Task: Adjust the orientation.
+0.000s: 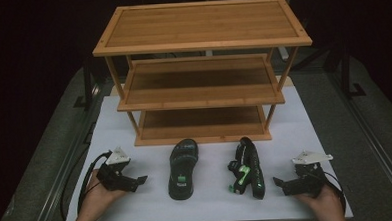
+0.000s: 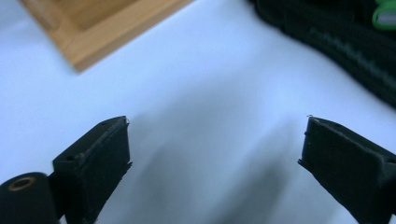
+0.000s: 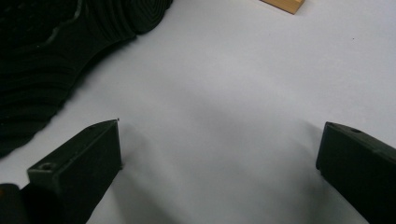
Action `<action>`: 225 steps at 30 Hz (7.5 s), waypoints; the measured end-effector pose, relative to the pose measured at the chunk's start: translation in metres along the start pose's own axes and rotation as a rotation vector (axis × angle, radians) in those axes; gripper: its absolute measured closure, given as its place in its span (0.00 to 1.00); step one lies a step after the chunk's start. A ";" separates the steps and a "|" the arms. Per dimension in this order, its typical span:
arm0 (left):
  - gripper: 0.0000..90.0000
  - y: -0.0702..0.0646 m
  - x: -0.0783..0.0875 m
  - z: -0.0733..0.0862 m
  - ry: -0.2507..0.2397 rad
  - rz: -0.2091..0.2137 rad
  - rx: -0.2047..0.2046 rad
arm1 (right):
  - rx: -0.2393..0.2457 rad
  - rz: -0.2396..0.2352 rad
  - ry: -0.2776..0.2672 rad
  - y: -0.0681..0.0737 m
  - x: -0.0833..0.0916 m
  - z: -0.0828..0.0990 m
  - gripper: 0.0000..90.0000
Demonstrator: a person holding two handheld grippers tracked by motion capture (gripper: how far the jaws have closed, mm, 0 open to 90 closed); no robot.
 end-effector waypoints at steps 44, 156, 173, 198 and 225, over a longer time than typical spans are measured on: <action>0.00 -0.008 0.010 0.039 -0.055 -0.022 0.015 | -0.003 -0.217 -0.167 0.015 0.057 -0.064 1.00; 0.00 -0.007 0.009 0.039 -0.053 -0.016 0.020 | -0.119 -0.242 -0.171 -0.039 0.052 -0.037 0.66; 0.00 -0.007 0.009 0.039 -0.052 -0.015 0.022 | 0.000 -0.388 -0.178 -0.019 0.029 -0.060 0.56; 0.00 -0.007 0.009 0.039 -0.052 -0.015 0.020 | 0.014 -0.403 -0.163 -0.017 0.026 -0.058 0.75; 0.00 -0.007 0.009 0.039 -0.056 -0.017 0.020 | 0.115 -0.509 -0.218 0.029 0.019 -0.111 0.75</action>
Point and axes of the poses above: each handheld gripper's, and its own axes: x roughly backward along the jaws, z roughly out of its underside, y roughly to its left, the point moved 2 cm from there along -x, roughly forward along the jaws, and after that the axes turned 3 degrees about y, right-handed, at the moved point
